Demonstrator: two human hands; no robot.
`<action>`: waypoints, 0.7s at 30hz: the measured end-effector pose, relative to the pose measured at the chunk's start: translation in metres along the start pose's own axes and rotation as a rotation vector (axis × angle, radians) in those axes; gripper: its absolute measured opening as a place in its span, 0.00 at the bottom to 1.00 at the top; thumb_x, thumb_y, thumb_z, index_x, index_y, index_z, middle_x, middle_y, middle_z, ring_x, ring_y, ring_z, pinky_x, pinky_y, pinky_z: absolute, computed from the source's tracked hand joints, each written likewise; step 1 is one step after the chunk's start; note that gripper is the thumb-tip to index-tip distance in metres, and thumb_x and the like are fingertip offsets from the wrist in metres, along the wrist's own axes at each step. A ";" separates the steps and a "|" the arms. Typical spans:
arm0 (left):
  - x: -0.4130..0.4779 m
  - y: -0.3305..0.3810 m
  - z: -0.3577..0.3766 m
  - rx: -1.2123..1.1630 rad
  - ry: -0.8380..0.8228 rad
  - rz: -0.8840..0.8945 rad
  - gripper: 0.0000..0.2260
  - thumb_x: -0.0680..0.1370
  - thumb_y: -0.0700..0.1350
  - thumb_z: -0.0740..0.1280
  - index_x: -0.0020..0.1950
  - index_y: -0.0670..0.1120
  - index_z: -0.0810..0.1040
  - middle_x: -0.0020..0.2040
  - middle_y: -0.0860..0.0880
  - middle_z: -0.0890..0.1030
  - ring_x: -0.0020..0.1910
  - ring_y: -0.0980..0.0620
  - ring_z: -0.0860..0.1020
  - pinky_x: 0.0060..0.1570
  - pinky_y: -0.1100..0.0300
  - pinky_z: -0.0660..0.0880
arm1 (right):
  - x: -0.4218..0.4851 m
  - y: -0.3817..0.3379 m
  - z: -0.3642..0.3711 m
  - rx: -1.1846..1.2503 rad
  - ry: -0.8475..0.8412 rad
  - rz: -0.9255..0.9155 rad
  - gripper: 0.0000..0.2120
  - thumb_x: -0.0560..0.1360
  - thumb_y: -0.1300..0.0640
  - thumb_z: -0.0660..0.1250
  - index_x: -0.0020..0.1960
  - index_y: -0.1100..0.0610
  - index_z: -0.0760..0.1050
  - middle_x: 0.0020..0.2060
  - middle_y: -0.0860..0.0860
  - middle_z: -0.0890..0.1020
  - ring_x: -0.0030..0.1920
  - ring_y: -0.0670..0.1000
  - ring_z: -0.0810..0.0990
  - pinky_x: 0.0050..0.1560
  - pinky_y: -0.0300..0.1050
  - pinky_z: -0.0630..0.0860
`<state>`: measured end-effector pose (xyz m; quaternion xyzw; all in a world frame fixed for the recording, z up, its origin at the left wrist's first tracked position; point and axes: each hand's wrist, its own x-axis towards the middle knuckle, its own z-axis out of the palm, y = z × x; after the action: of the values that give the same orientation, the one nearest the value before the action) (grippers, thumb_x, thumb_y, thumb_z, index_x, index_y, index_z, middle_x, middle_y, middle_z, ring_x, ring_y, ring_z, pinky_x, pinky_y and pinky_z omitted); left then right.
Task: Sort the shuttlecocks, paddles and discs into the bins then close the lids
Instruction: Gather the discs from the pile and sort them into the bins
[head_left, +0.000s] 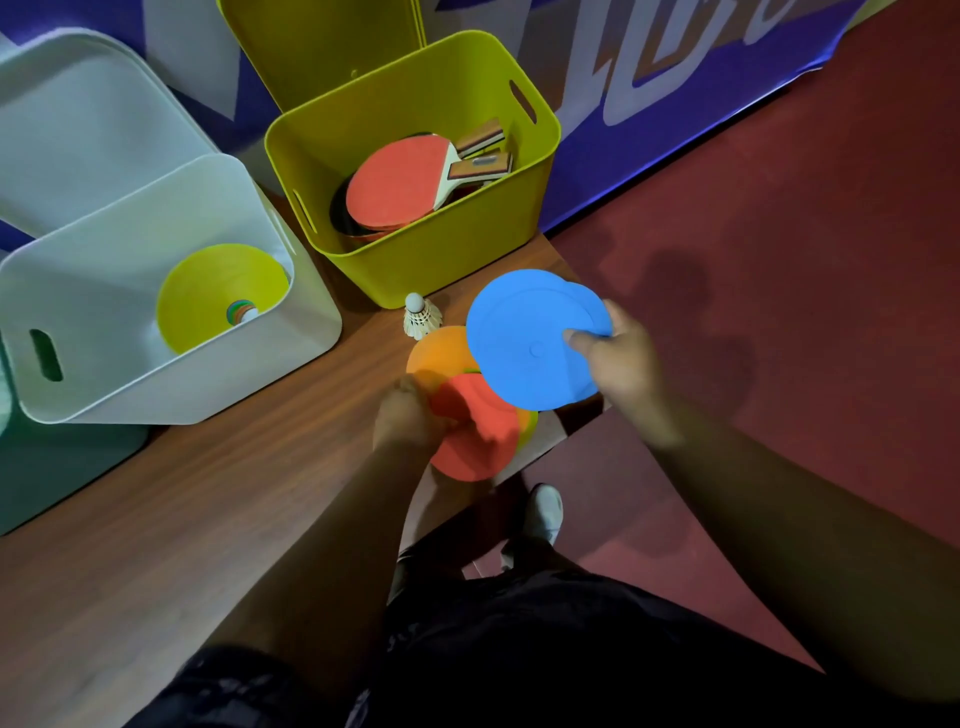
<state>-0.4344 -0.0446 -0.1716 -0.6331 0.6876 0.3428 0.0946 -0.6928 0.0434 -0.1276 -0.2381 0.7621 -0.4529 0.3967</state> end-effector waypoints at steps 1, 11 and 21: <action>-0.002 -0.001 -0.002 -0.053 0.000 0.014 0.27 0.67 0.53 0.85 0.55 0.46 0.74 0.48 0.46 0.80 0.48 0.44 0.79 0.46 0.51 0.75 | 0.000 0.000 0.001 0.007 0.004 -0.002 0.14 0.75 0.54 0.74 0.59 0.43 0.81 0.52 0.43 0.87 0.55 0.48 0.85 0.56 0.50 0.82; -0.025 -0.001 -0.068 -1.124 -0.176 -0.031 0.15 0.78 0.36 0.70 0.64 0.47 0.82 0.57 0.43 0.87 0.54 0.42 0.84 0.59 0.46 0.80 | 0.003 -0.031 0.001 0.246 0.050 0.023 0.15 0.76 0.63 0.73 0.59 0.46 0.83 0.48 0.40 0.88 0.49 0.40 0.86 0.45 0.39 0.81; -0.026 0.028 -0.104 -1.206 -0.031 0.063 0.17 0.80 0.43 0.72 0.68 0.40 0.77 0.60 0.39 0.85 0.58 0.40 0.85 0.53 0.46 0.83 | -0.001 -0.070 0.033 0.462 -0.287 0.088 0.25 0.72 0.65 0.75 0.67 0.52 0.81 0.59 0.54 0.87 0.60 0.57 0.86 0.61 0.55 0.82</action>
<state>-0.4244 -0.0863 -0.0693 -0.5494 0.3887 0.6841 -0.2812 -0.6651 -0.0052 -0.0744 -0.1698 0.5842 -0.5588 0.5636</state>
